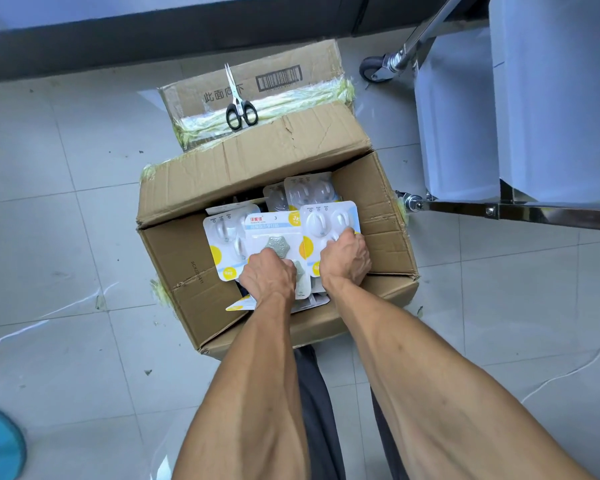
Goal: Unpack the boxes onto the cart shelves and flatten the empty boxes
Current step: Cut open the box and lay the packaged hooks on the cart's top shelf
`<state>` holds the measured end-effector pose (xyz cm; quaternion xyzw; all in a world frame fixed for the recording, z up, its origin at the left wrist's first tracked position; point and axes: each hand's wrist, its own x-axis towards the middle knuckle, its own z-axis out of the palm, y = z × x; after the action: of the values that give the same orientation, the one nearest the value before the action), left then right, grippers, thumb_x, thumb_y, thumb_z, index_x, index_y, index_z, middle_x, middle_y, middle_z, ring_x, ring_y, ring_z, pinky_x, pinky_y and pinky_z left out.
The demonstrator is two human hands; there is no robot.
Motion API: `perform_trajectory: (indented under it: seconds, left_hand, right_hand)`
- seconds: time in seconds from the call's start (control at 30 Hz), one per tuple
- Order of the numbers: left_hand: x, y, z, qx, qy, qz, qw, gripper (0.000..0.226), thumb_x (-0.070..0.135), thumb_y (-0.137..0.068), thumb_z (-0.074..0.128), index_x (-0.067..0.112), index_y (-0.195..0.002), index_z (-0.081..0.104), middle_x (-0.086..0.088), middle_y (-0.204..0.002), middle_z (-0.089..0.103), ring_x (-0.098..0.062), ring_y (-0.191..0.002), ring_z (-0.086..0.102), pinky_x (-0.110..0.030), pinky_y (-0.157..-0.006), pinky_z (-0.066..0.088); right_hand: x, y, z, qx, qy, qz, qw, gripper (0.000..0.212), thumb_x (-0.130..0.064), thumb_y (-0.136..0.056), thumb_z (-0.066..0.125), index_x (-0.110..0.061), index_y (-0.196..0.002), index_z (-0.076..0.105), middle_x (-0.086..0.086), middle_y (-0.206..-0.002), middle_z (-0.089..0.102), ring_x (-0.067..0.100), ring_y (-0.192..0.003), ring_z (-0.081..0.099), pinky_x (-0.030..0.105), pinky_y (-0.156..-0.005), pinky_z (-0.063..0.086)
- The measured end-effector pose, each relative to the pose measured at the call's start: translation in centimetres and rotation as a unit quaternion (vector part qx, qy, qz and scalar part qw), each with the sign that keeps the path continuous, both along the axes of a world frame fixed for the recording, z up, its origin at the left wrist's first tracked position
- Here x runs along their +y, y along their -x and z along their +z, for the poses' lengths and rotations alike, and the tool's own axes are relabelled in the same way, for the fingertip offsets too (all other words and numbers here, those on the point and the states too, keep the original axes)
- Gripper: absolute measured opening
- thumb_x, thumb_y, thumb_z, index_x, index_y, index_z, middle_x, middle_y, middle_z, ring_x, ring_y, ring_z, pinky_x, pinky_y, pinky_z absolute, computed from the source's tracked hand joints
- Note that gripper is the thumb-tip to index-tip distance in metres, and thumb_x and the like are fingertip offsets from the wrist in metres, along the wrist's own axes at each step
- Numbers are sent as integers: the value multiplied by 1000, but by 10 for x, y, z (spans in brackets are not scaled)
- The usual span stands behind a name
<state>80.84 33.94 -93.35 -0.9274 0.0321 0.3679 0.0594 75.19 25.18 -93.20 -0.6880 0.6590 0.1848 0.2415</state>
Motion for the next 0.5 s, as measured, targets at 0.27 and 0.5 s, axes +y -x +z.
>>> perform_trajectory:
  seconds: [0.27,0.5]
  left_hand:
    - [-2,-28,85,-16,16,-42,999,11,21,-86,53,17,-77,56,-9,-93,67,-31,-83,64,-29,-65,40]
    - [-22,-53,223,-67,55,-92,992,20,31,-89,53,17,-94,67,-7,-100,69,-28,-95,66,-30,-72,42]
  right_hand:
    - [-4,-16,82,-13,-11,-23,1000,22,-20,-94,58,-8,-113,59,13,-112,62,33,-103,61,36,-81,44]
    - [-20,-40,226,-72,1,-55,996,24,-17,-92,56,-9,-114,62,14,-116,62,32,-110,60,35,-88,44]
